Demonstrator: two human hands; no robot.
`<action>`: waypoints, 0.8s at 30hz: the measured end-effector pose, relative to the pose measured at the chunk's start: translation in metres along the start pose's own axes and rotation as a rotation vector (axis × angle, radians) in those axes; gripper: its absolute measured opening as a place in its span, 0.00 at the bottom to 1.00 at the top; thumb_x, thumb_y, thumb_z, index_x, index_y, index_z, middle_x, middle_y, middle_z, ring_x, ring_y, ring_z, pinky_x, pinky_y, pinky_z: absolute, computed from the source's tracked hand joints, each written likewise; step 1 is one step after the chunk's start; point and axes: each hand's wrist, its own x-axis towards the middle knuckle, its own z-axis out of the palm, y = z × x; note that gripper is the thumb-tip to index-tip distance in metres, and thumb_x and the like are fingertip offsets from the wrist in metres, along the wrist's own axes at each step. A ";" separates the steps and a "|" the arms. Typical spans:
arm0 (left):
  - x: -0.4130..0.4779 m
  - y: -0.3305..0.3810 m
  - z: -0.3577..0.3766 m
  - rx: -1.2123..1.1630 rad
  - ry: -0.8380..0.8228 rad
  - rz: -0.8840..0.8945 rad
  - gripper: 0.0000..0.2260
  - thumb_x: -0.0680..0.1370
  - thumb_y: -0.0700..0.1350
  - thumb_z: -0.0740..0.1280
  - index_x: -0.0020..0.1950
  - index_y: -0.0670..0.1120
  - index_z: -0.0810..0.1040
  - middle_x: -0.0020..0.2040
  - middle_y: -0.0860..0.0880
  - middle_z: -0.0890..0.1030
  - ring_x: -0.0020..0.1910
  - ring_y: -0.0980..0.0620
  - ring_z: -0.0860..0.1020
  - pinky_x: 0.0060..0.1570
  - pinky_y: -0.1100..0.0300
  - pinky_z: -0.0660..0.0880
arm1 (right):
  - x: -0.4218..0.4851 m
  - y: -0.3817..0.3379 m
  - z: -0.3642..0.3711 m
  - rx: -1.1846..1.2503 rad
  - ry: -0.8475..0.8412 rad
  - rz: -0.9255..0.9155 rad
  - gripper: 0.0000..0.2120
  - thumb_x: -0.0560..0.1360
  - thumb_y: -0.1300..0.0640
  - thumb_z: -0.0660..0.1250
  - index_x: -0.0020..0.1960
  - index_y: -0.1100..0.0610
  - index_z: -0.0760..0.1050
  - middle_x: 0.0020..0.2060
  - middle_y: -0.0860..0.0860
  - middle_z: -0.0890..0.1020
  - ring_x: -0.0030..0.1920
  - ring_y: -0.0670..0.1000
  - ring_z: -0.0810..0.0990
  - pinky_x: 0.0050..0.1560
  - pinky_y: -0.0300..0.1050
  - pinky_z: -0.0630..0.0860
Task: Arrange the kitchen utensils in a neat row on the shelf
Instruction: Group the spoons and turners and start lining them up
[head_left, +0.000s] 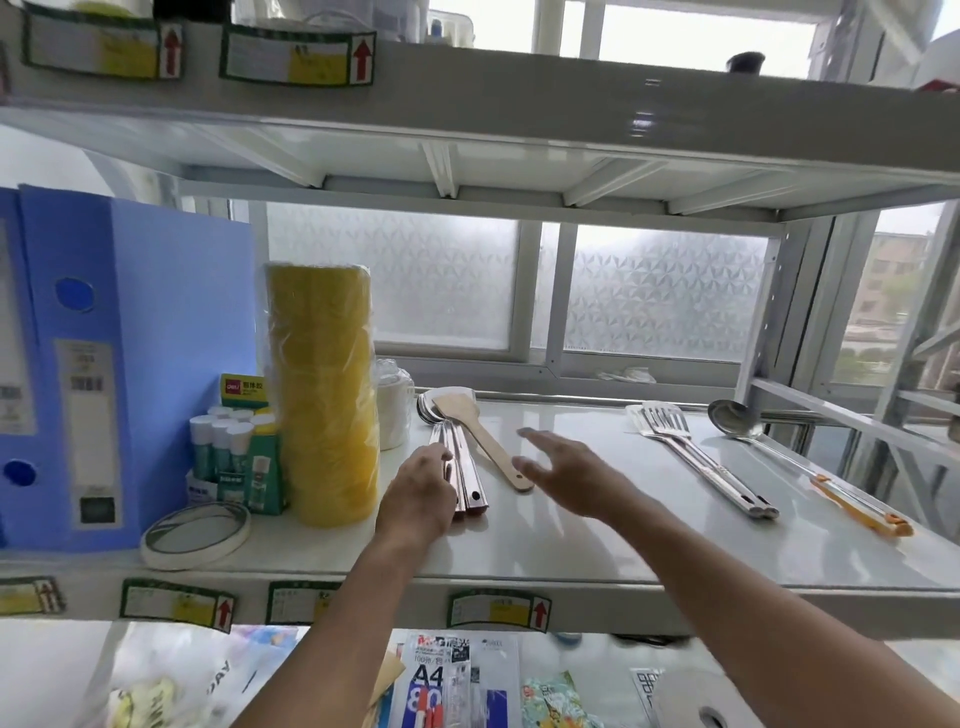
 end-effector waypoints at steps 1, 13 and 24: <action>0.000 0.000 -0.001 -0.035 0.002 -0.005 0.19 0.80 0.35 0.54 0.65 0.47 0.75 0.56 0.46 0.78 0.48 0.45 0.80 0.37 0.55 0.82 | 0.005 -0.015 0.011 0.029 -0.010 -0.021 0.30 0.80 0.39 0.60 0.79 0.49 0.64 0.76 0.53 0.70 0.74 0.56 0.71 0.74 0.51 0.66; 0.008 -0.009 0.002 0.110 -0.070 0.017 0.16 0.79 0.40 0.62 0.66 0.50 0.71 0.66 0.49 0.77 0.61 0.44 0.78 0.59 0.48 0.75 | 0.011 -0.059 0.068 -0.118 0.042 0.018 0.27 0.77 0.36 0.49 0.76 0.35 0.60 0.71 0.47 0.71 0.70 0.57 0.65 0.68 0.58 0.57; 0.007 -0.007 0.002 0.185 -0.313 0.102 0.32 0.75 0.37 0.55 0.80 0.47 0.57 0.79 0.47 0.65 0.79 0.51 0.61 0.80 0.50 0.41 | 0.019 -0.066 0.062 -0.072 -0.078 0.183 0.26 0.77 0.35 0.49 0.75 0.30 0.55 0.78 0.44 0.66 0.77 0.59 0.58 0.70 0.63 0.51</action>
